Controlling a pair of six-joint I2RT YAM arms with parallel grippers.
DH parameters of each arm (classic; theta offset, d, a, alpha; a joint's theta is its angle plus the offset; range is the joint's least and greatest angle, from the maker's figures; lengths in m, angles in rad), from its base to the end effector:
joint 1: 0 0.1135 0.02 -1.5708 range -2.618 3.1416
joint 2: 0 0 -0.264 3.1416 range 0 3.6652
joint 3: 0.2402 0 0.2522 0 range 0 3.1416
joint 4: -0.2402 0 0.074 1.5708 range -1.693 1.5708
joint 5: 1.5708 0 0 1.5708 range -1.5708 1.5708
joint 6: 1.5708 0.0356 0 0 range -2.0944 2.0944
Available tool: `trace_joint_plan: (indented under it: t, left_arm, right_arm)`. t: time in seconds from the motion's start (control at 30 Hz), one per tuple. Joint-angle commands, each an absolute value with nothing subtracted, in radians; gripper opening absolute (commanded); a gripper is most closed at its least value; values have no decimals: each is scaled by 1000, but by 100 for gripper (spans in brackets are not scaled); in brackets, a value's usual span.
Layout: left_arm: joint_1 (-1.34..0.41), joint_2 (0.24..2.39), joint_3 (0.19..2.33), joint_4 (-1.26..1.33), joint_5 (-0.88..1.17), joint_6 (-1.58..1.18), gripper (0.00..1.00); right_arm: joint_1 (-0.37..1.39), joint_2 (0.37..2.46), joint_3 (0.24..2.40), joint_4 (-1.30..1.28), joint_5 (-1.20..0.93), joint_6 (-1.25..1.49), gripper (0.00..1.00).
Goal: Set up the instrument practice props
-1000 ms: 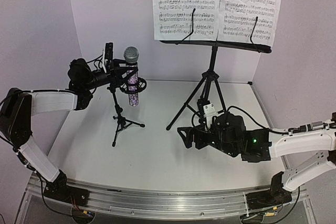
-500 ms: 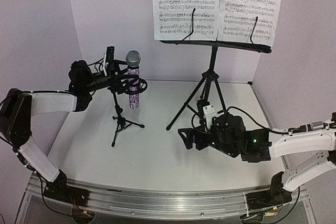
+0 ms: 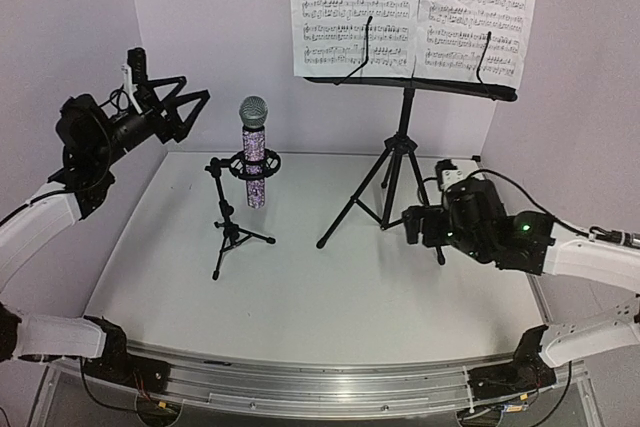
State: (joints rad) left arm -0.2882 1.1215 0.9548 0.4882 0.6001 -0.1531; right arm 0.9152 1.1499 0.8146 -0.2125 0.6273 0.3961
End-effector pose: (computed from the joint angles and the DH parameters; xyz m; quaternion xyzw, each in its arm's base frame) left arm 0.2387 -0.0917 0.4025 0.2769 0.5412 -0.3383 0.7183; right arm 0.1696 0.1862 0.2770 -0.0669 0.8404 0.0706 0.5331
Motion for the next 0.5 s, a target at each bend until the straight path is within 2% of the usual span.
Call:
trace_joint_plan:
  t: [0.0,0.17,0.33,0.47]
  left_arm:
    - [-256,1012,914,242,327,-140,100]
    - [-225,937,811,143,180,-178,100]
    - [-97,911,653,131,250,-207,100]
    - [-25,881,476,196,273,-138,100]
  right_arm:
    - [723,1004,765,-375,589,420,98]
    - [334,971,767,-460,345,333,98]
    - [-141,997,714,-430,-42,289,98]
    - [-324,1010,636,-326,-282,226,98]
